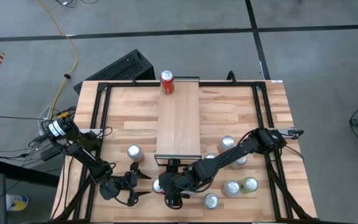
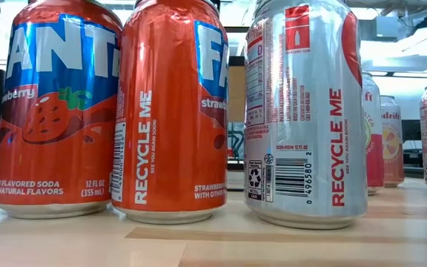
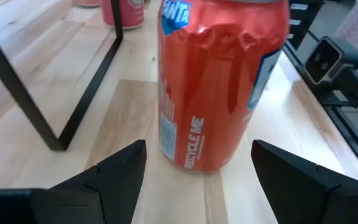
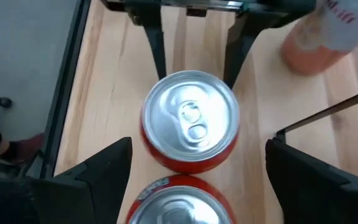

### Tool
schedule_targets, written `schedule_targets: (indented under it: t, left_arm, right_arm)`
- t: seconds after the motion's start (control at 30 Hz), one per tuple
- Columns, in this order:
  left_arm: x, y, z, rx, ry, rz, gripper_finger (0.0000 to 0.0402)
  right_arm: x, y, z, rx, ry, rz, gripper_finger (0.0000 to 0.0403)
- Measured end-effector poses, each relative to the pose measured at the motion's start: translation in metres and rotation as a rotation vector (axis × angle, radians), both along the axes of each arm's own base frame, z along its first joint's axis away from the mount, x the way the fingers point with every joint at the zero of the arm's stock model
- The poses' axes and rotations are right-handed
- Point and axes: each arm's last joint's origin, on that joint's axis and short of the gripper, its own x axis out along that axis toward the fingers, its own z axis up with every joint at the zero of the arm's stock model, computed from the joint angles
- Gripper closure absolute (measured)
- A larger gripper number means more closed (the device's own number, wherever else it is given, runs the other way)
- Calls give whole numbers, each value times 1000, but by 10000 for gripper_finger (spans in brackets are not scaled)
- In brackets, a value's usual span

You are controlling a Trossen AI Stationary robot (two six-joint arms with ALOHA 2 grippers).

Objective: Place canned beverage on shelf
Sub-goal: Put the left red soda can on the shelf aligned with the other red soda can

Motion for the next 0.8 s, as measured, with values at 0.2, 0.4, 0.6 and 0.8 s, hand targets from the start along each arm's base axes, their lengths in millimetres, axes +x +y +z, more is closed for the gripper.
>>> schedule_targets:
  t: [0.2, 0.4, 0.6, 0.8]
  left_arm:
    - [0, -1, 0, -6, 8, -23, 123]
    - [0, -1, 0, -7, 8, -23, 123]
    - [0, 0, 0, -6, 8, -20, 123]
    - [2, 2, 0, 0, 0, 7, 123]
  right_arm:
    - [4, -6, 2, -8, -29, -22, 62]
    - [15, -9, -9, -7, -50, -22, 62]
    - [21, -9, -15, 11, -81, -26, 62]
    - [27, -14, -11, 38, -121, -41, 62]
